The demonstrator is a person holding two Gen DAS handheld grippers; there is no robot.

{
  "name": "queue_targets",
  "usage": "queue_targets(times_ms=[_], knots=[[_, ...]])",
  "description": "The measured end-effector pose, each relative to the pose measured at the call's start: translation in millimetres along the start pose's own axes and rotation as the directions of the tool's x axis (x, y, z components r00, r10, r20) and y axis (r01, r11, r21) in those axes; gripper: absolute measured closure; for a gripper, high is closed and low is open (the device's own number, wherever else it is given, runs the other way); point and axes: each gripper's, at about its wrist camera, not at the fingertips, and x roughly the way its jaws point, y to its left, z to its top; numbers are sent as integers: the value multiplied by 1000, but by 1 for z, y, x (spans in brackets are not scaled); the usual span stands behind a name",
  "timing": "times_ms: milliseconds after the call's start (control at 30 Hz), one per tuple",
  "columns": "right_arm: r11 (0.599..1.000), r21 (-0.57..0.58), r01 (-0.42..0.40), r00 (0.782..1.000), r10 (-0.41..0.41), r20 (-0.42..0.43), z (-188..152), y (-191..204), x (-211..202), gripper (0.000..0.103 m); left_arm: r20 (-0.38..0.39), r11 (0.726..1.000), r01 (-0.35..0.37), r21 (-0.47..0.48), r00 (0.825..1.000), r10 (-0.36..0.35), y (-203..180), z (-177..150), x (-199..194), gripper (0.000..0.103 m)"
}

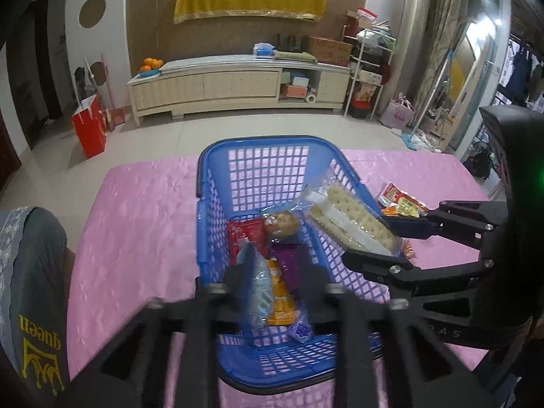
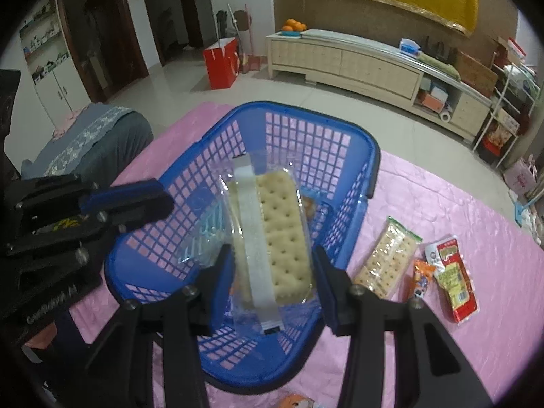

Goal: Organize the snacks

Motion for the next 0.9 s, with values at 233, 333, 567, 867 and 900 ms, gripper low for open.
queue_targets(times_ms=[233, 333, 567, 867, 900], knots=[[999, -39, 11, 1000, -10, 16, 6, 6, 5, 50, 7, 1000, -22, -4, 1000, 22, 8, -3, -6, 45], [997, -65, 37, 998, -34, 46, 7, 9, 1, 38, 20, 1000, -14, -1, 1000, 14, 8, -3, -9, 39], [996, -45, 73, 996, -70, 60, 3, 2, -12, 20, 29, 1000, -4, 1, 1000, 4, 5, -7, -19, 29], [995, -13, 102, 992, -100, 77, -16, -13, -55, 19, 42, 999, 16, 33, 999, -17, -25, -11, -40, 26], [995, -6, 104, 991, -103, 82, -18, -15, -61, 19, 45, 999, 17, 39, 999, -19, -31, -12, -43, 26]])
